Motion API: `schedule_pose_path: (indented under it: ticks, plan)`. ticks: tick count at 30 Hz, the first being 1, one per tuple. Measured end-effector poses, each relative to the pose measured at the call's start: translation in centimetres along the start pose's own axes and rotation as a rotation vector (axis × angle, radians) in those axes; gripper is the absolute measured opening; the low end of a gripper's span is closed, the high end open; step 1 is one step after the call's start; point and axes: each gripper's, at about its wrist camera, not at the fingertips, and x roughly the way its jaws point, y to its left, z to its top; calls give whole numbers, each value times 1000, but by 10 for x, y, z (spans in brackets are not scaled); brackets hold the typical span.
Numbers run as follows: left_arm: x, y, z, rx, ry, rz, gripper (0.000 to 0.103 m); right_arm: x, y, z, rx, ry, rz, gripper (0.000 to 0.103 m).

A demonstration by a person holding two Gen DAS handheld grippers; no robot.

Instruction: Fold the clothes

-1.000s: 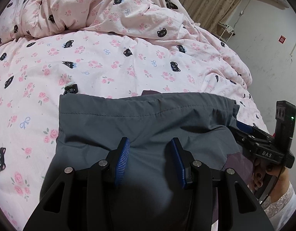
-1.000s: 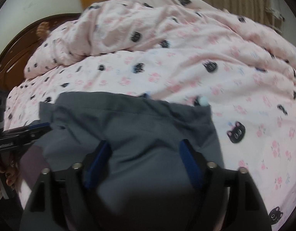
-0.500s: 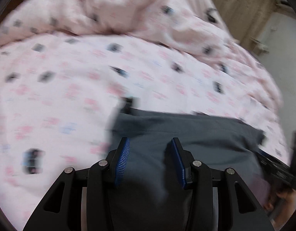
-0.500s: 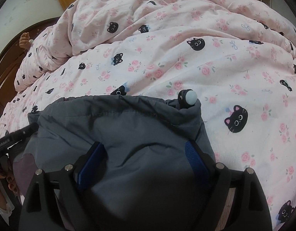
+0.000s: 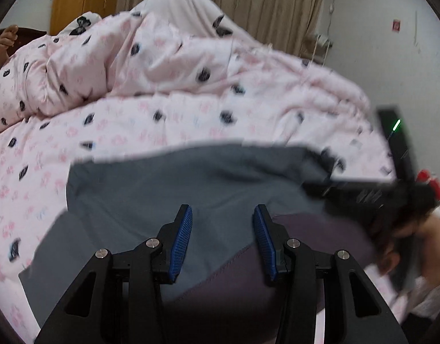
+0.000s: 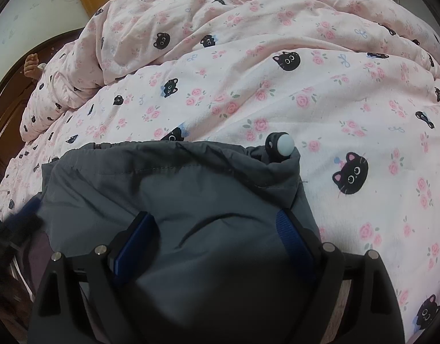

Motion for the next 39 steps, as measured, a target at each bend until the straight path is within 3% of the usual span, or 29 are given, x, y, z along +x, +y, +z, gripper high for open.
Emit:
schedule_pose_path:
  ticks: [8,12,17,25,29,35,39]
  plan:
    - [10,2,-14,2,-4,12,48,-2,2,1,-6,-9,-16,89]
    - [11,3,-13,1,-8,13,48,-25,14,0,-37,-110,-64,89]
    - [10,5,-14,-6,-14,5,48,-55,49,-12,-124,-225,-25,89]
    - [11,3,-16,3,-19,8,49,-43,65,-56,-148,-183,-143,89]
    - [10,1,-16,11,-24,19,49,-36,57,-60,-134,-177,-141,96]
    - [-19,-10,-7,48,-169,47,49,-29,51,-61,-116,-162,-128,98]
    - [-16,-15,9,45,-190,47,49,-29,51,-61,-119,-162,-132,98]
